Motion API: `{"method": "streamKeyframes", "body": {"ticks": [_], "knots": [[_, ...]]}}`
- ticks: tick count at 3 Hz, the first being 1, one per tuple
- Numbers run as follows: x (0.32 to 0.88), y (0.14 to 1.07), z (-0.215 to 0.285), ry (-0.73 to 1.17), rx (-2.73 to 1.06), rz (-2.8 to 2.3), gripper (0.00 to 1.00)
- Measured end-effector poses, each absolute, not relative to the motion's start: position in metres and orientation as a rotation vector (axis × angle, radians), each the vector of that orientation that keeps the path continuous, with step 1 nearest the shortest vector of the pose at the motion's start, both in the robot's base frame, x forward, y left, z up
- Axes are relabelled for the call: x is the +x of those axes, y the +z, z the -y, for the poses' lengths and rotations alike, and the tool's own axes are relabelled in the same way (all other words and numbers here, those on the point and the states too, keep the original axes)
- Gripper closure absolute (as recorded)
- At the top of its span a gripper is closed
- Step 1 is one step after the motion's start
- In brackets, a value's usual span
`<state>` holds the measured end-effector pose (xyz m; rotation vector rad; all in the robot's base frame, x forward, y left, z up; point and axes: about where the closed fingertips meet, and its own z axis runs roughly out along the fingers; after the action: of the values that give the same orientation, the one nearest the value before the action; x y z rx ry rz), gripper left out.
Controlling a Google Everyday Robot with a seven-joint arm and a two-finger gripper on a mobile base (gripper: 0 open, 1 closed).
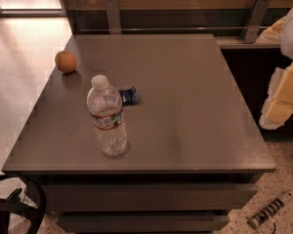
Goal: Move water bottle near orange
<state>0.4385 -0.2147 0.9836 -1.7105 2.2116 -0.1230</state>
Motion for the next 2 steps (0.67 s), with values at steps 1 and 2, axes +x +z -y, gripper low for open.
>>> {"method": "streamKeyframes", "body": {"ticks": [1,2], "knots": [[0.4385,0.9836,0.2147,-0.123,-1.71,-2.211,0.0],[0.4379,0.9888,0.2094,-0.061,-1.678,-2.179,0.0]]}}
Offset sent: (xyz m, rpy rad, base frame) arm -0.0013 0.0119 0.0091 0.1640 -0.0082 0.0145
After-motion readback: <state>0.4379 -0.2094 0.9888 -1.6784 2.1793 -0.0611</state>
